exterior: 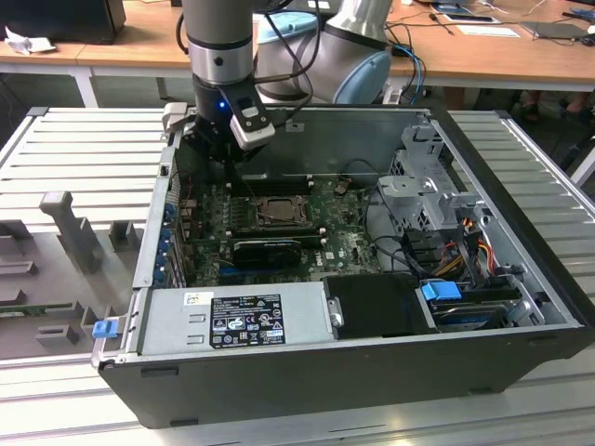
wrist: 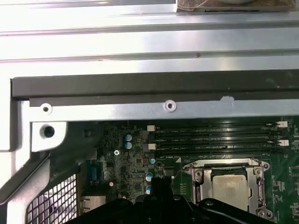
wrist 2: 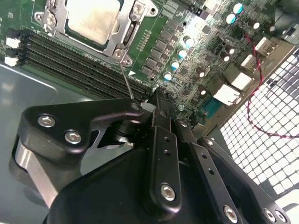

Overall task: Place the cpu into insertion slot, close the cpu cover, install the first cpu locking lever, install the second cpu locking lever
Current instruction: 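Install the first cpu locking lever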

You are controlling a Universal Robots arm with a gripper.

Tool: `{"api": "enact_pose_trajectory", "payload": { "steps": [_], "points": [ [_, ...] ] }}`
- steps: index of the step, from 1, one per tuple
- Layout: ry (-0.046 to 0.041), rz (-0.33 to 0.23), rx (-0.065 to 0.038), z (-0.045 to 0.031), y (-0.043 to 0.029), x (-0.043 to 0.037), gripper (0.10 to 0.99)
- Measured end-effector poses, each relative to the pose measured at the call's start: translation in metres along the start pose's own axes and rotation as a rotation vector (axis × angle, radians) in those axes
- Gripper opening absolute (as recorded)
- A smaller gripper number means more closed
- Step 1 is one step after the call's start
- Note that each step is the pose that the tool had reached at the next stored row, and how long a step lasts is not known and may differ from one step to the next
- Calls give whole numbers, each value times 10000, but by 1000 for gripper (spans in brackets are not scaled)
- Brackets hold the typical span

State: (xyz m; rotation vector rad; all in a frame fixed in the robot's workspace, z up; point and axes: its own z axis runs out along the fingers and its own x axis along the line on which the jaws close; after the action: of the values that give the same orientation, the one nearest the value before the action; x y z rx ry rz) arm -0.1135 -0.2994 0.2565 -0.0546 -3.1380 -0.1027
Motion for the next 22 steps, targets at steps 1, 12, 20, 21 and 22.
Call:
{"api": "enact_pose_trajectory", "payload": {
  "steps": [1,12,20,21,22],
  "points": [
    [0,-5,0,1,7,0,106],
    [6,-45,-1,5,48,-129,106],
    [41,-52,0,8,59,-400,106],
    [43,-52,2,8,59,-413,106],
    [44,-52,2,9,59,-424,106]
  ]
}}
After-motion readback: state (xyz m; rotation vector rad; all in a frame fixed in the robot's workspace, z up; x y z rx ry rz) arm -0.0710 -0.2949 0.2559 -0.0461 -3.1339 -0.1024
